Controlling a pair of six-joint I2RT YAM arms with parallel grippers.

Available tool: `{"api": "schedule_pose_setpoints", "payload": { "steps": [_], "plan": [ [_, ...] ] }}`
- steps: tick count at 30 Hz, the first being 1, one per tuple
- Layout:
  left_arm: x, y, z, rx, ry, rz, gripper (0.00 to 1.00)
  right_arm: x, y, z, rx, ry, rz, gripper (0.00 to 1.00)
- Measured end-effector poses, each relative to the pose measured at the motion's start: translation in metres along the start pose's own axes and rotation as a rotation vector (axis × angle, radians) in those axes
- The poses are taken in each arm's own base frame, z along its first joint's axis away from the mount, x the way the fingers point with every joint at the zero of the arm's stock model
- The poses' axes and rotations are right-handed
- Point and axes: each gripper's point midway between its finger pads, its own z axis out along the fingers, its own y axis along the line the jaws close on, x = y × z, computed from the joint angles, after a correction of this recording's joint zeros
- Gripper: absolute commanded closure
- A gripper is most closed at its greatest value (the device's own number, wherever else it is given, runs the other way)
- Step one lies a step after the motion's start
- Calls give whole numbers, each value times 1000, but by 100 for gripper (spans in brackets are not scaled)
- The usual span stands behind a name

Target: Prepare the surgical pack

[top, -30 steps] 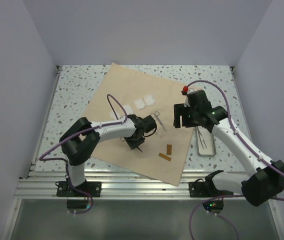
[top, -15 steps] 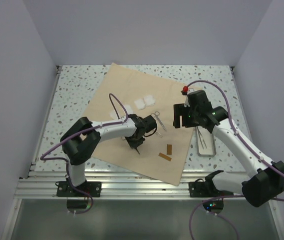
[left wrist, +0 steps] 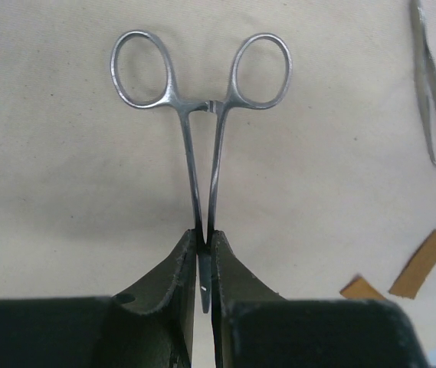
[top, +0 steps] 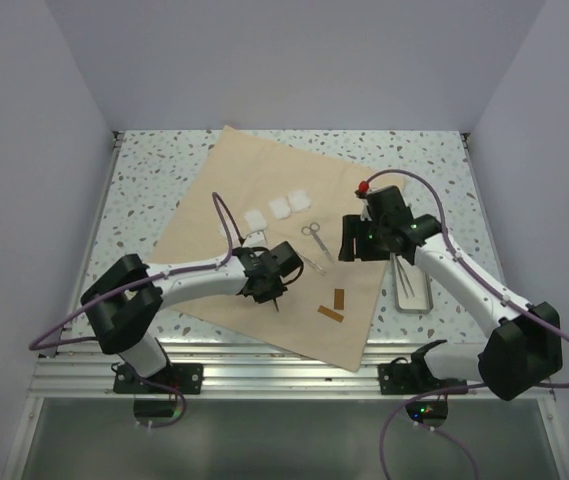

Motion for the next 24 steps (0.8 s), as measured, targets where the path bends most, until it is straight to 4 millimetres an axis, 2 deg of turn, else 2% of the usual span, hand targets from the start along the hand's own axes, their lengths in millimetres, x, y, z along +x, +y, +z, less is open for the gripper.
{"api": "schedule_pose_setpoints", "payload": {
  "steps": [4, 8, 16, 21, 24],
  "plan": [
    [-4, -3, -8, 93, -25, 26, 100, 9, 8, 14, -50, 27, 46, 42],
    [-5, -6, -13, 166, -43, 41, 100, 14, 28, 34, -162, 58, 104, 43],
    [-4, -9, -19, 245, -45, 54, 100, 33, 78, 64, -391, 153, 167, 34],
    [-6, -15, -26, 285, -50, 53, 100, 43, 112, 74, -488, 183, 155, 34],
    [-5, -19, -27, 301, -46, 51, 100, 51, 124, 83, -512, 207, 150, 36]
  ]
}}
